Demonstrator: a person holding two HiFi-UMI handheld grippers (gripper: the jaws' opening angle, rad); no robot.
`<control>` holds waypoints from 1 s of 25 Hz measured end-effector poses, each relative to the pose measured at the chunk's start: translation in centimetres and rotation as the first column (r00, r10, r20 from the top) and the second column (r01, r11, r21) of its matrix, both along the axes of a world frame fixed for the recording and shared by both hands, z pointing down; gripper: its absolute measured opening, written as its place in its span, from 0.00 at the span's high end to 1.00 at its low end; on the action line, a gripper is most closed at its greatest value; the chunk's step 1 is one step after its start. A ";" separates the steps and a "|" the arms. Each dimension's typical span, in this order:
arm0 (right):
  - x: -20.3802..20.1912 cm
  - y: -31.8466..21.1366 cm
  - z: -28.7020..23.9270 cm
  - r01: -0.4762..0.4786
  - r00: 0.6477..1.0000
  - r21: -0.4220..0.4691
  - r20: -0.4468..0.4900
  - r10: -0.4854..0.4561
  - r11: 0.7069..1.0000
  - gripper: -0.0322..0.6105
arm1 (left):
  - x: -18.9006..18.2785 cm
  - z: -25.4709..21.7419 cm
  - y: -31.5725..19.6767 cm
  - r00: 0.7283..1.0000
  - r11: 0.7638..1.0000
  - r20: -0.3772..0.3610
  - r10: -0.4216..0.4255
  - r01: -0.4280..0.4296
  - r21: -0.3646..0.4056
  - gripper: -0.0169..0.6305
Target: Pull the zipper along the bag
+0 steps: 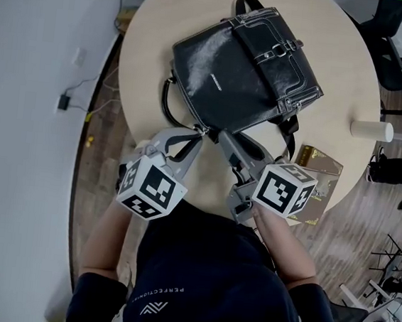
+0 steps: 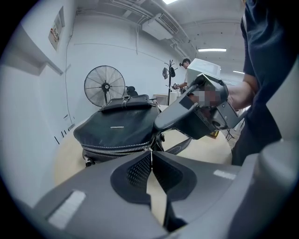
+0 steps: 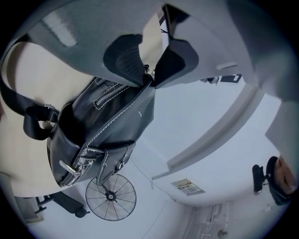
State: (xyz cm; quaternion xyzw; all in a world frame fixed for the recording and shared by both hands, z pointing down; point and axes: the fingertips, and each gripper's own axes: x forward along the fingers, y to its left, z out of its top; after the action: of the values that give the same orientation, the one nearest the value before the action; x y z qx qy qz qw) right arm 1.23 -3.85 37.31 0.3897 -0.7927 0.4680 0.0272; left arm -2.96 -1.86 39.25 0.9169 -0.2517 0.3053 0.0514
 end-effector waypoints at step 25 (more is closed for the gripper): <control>0.5 0.9 -1.1 0.099 0.994 0.065 -0.051 -0.096 0.993 0.89 | -0.7 -0.7 -1.2 0.999 0.999 -0.042 0.031 -0.030 0.020 0.93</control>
State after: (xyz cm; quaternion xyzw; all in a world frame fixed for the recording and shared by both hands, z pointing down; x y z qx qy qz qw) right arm 1.77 -2.93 36.21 0.3625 -0.8252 0.4296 0.0558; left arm -3.63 -3.07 38.58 0.9274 -0.2395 0.2841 0.0431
